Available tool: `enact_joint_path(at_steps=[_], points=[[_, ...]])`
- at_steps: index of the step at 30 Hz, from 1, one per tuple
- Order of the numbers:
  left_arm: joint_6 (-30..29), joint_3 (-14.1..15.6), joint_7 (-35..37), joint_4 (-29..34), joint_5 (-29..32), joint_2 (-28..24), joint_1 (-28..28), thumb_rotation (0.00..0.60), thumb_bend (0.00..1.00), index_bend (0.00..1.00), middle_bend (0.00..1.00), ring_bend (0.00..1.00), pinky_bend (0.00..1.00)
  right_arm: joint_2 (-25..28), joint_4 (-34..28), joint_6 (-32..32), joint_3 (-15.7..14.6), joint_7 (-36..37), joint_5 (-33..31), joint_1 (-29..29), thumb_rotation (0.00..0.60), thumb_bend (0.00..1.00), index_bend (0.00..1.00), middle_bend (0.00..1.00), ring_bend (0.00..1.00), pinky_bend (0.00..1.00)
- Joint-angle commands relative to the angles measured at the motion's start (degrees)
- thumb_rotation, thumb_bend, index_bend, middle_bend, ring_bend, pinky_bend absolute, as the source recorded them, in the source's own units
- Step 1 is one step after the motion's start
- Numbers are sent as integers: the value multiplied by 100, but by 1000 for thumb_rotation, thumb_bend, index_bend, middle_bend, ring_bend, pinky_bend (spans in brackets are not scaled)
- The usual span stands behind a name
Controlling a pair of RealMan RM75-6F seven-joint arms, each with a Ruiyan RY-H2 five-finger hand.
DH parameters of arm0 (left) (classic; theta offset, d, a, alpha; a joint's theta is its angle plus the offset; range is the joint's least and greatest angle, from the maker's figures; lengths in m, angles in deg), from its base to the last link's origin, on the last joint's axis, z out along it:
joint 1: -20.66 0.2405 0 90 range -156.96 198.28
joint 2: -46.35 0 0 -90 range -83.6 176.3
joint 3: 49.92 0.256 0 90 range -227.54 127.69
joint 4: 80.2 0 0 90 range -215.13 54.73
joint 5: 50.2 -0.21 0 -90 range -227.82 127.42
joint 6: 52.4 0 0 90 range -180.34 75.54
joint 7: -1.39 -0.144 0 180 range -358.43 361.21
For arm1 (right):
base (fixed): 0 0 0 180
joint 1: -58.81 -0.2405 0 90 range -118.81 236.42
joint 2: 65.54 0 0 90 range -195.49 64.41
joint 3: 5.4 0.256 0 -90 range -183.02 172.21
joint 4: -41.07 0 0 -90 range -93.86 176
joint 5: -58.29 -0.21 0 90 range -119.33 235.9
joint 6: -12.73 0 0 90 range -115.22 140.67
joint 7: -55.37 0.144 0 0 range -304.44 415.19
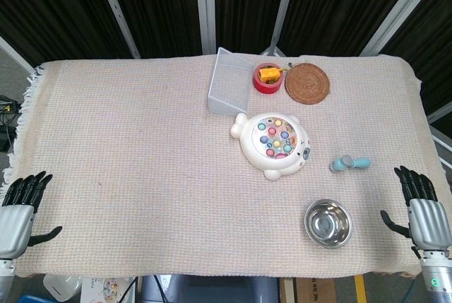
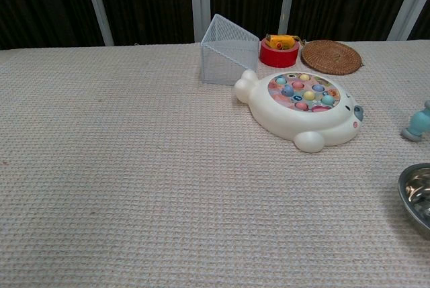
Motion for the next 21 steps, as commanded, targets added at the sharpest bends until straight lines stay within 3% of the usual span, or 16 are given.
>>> enact_joint_path(at_steps=[1,21], points=[[-3,-3,3,3,-1,2,-2,600,88,0,0,0,0,-2,-3,6,5,-4,-6,2,600,313,61,82,23,0],[-374,-57,2,-92,-242,3,80,600,88,0,0,0,0,-9,-11,21,-5,5,41,-4,600,313,61,83,23,0]])
